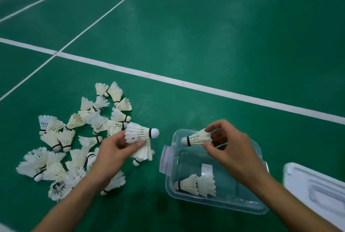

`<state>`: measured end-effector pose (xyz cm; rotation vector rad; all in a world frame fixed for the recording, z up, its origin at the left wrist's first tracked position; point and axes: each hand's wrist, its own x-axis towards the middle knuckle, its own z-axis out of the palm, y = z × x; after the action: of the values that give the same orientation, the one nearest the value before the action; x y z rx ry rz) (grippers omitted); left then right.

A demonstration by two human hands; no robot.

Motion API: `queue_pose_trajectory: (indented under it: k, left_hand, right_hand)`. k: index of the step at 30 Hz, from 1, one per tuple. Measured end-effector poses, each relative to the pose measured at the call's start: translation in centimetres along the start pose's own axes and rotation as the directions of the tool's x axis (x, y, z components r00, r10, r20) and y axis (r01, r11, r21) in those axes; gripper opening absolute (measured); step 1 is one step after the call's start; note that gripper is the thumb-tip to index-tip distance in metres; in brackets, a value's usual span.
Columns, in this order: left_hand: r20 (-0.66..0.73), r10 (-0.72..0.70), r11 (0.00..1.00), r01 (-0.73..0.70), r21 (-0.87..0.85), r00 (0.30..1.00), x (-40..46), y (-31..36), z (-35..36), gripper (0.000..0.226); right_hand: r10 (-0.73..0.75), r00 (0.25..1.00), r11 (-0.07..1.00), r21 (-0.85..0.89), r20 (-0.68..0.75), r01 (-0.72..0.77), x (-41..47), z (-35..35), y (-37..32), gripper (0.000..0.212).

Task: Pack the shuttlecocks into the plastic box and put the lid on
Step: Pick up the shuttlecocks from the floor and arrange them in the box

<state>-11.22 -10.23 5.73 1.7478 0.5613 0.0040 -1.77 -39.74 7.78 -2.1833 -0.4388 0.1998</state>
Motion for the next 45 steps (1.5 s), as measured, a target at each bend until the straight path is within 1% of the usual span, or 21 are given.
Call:
queue_pose_trajectory:
  k: [2, 5, 9, 14, 19, 23, 26, 28, 30, 33, 36, 39, 42, 44, 45]
  left_hand:
    - [0.007, 0.026, 0.997, -0.025, -0.072, 1.0, -0.5, 1.2, 1.1, 0.026]
    - [0.033, 0.048, 0.992, -0.044, -0.116, 0.998, -0.7, 2.0, 2.3, 0.029]
    - [0.063, 0.081, 0.989, -0.073, -0.126, 0.995, -0.2, 2.4, 4.1, 0.032]
    - [0.091, 0.119, 0.984, -0.105, -0.145, 0.989, 0.5, 2.9, 6.3, 0.031]
    - [0.144, 0.197, 0.979, -0.187, -0.078, 0.97, 1.2, 3.0, 7.3, 0.033]
    - [0.211, 0.255, 0.966, -0.26, -0.003, 0.944, 1.3, 3.4, 7.6, 0.033]
    - [0.293, 0.272, 0.948, -0.307, 0.079, 0.917, 1.4, 4.4, 7.8, 0.031]
    - [0.389, 0.256, 0.926, -0.339, 0.163, 0.885, 1.6, 5.2, 8.1, 0.028]
    - [0.514, 0.217, 0.888, -0.386, 0.248, 0.83, 2.3, 5.9, 8.6, 0.023]
    - [0.683, 0.121, 0.854, -0.426, 0.299, 0.721, 3.4, 7.2, 9.8, 0.02]
    - [0.759, 0.074, 0.817, -0.476, 0.327, 0.647, 4.5, 8.1, 11.2, 0.018]
    - [0.823, -0.002, 0.853, -0.429, 0.298, 0.568, 5.5, 8.5, 12.1, 0.023]
    - [0.871, -0.065, 0.899, -0.35, 0.263, 0.488, 6.2, 8.2, 12.5, 0.028]
    - [0.883, -0.095, 0.928, -0.28, 0.246, 0.46, 6.5, 7.9, 12.8, 0.031]
    - [0.882, -0.115, 0.938, -0.243, 0.248, 0.458, 6.6, 7.8, 12.9, 0.036]
  right_hand:
    - [0.077, 0.997, 0.997, -0.017, 0.01, -0.077, -1.0, 0.5, 2.6, 0.032]
    - [0.155, 0.985, 0.987, -0.057, 0.069, -0.152, -1.4, 2.8, 6.0, 0.032]
    - [0.208, 0.969, 0.977, -0.079, 0.132, -0.199, -0.6, 6.0, 8.9, 0.031]
    - [0.266, 0.944, 0.962, -0.118, 0.196, -0.246, 0.8, 8.5, 10.5, 0.027]
    - [0.292, 0.931, 0.956, -0.089, 0.22, -0.279, 0.8, 9.0, 10.8, 0.027]
    - [0.284, 0.929, 0.958, -0.046, 0.237, -0.282, 0.6, 6.9, 9.6, 0.031]
    - [0.239, 0.952, 0.97, -0.084, 0.19, -0.227, 0.1, 3.0, 8.3, 0.018]
    - [0.154, 0.98, 0.988, -0.028, 0.129, -0.151, 0.0, -0.6, 6.8, 0.011]
    - [0.056, 0.992, 0.997, 0.053, 0.115, -0.062, 0.3, -3.8, 5.1, 0.013]
    - [-0.061, 0.978, 0.991, 0.131, 0.201, 0.035, 1.1, -6.4, 3.4, 0.027]
    - [-0.128, 0.927, 0.988, 0.132, 0.352, 0.086, 1.7, -6.9, 3.2, 0.042]
    - [-0.145, 0.89, 0.987, 0.133, 0.432, 0.096, 2.0, -6.3, 4.0, 0.047]
    - [-0.129, 0.889, 0.982, 0.179, 0.438, 0.054, 2.1, -6.0, 4.9, 0.044]
    - [-0.116, 0.892, 0.977, 0.213, 0.436, 0.023, 2.2, -6.2, 5.4, 0.041]
    - [-0.109, 0.893, 0.975, 0.223, 0.436, 0.01, 2.2, -6.4, 5.6, 0.039]
